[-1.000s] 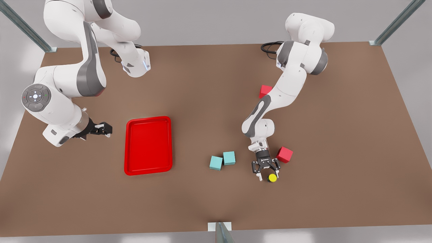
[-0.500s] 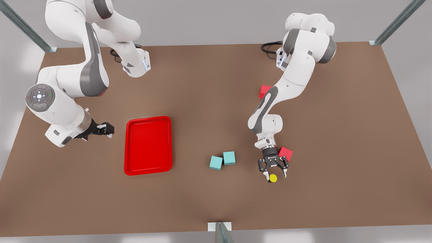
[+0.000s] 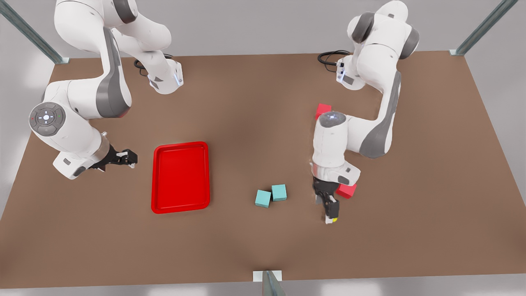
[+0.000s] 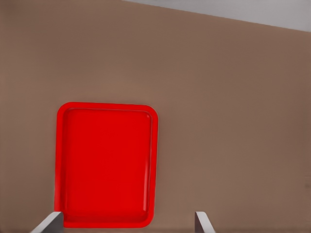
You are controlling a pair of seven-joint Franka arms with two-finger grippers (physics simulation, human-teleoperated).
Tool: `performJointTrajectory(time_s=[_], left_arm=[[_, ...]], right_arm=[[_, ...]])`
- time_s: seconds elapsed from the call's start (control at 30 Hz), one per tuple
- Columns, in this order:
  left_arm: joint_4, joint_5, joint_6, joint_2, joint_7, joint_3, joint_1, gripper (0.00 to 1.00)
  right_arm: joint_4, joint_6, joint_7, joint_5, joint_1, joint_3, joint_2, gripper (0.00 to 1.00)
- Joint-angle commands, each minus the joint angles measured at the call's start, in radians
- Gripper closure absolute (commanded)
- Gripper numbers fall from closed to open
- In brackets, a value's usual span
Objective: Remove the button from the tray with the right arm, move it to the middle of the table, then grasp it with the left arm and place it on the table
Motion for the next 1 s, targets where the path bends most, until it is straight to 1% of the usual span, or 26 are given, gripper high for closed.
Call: performJointTrajectory(time_s=[0.0,0.03,0.07,0.1,0.13,0.2,0.23,0.27,0.3,0.97], left_arm=[[0.09,-0.355,-0.731,-0.009,2.14,-0.001,0.082,0.0],[0.104,-0.355,-0.814,-0.044,2.315,-0.003,0.128,0.0],[0.105,-0.353,-0.887,-0.138,2.451,0.002,0.151,0.0],[0.102,-0.355,-0.955,-0.218,2.504,-0.006,0.197,0.0],[0.082,-0.355,-0.964,-0.291,2.568,-0.001,0.21,0.0],[-0.063,-0.35,-0.911,-0.402,2.636,-0.003,0.233,0.0],[-0.204,-0.352,-0.808,-0.463,2.636,-0.003,0.228,0.0],[-0.27,-0.355,-0.731,-0.457,2.652,-0.003,0.228,0.0],[-0.292,-0.356,-0.705,-0.443,2.662,-0.003,0.225,0.0],[-0.292,-0.353,-0.711,-0.437,2.694,-0.005,0.227,0.0]], right_arm=[[0.0,0.0,-0.003,0.001,-0.002,0.0,-0.001,0.0],[0.0,0.0,-0.003,0.001,-0.002,0.0,-0.001,0.0],[0.0,0.0,-0.003,0.002,-0.003,0.0,-0.001,0.0],[0.0,0.0,-0.003,0.002,-0.005,0.0,-0.001,0.0],[0.0,0.0,-0.003,0.002,-0.005,0.0,-0.003,0.0],[0.0,0.0,-0.003,0.004,-0.007,0.0,-0.003,0.0],[0.0,0.0,-0.003,0.004,-0.007,0.0,-0.003,0.0],[0.0,0.0,-0.003,0.004,-0.007,0.0,-0.003,0.0],[0.0,0.0,-0.003,0.004,-0.007,0.0,-0.003,0.0],[0.0,0.0,-0.003,0.001,-0.005,0.0,-0.003,0.0]])
